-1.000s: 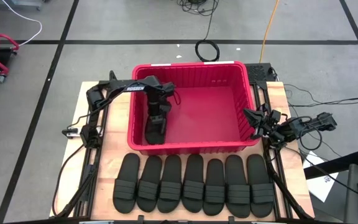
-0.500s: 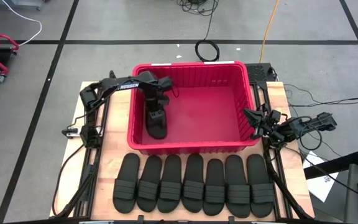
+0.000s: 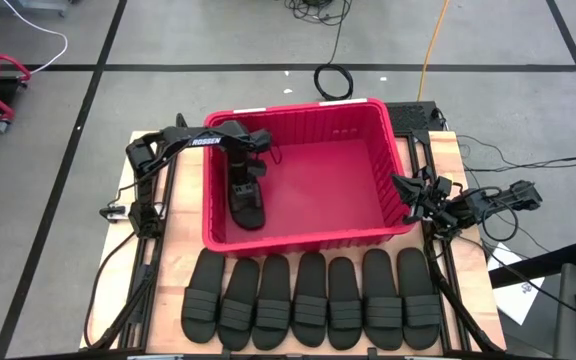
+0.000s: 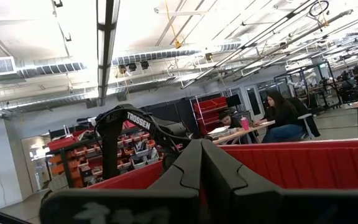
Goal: Pick and place slides into bin
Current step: Put the slipper into the bin
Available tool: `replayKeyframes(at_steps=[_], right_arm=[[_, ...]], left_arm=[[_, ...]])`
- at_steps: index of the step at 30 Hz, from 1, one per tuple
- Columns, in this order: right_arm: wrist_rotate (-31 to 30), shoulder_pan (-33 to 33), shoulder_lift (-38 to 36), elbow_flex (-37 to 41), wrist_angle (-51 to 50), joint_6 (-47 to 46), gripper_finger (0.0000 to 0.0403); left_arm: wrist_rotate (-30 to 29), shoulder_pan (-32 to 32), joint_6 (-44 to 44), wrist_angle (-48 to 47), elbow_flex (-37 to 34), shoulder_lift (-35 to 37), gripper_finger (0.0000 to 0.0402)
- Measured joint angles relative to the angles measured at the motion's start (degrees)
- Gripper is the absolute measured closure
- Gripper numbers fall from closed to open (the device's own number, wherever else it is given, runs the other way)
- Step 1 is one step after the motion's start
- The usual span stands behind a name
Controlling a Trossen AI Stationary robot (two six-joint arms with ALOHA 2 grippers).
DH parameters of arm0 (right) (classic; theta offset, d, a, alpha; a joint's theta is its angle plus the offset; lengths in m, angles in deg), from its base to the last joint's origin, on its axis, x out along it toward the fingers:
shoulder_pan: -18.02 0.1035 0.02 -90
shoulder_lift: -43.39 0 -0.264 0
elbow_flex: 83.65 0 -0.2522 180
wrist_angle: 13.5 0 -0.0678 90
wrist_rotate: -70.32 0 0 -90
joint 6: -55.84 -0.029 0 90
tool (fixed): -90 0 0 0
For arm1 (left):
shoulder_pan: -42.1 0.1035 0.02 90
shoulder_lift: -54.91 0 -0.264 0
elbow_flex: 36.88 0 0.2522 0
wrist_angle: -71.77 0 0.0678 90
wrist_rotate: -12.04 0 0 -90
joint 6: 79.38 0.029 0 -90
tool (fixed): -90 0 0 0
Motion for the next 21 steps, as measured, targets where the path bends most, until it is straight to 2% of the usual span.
replayKeyframes(at_steps=[10, 21], right_arm=[[0.0, 0.0, 0.0, 0.0, 0.0, 0.0, 0.0403], [0.0, 0.0, 0.0, 0.0, 0.0, 0.0, 0.0403]], left_arm=[[-0.9, 0.6, 4.2, -0.3, 0.9, -0.2, 0.0401], [-4.6, 4.4, 3.2, -1.1, 3.5, -0.3, 0.0401]])
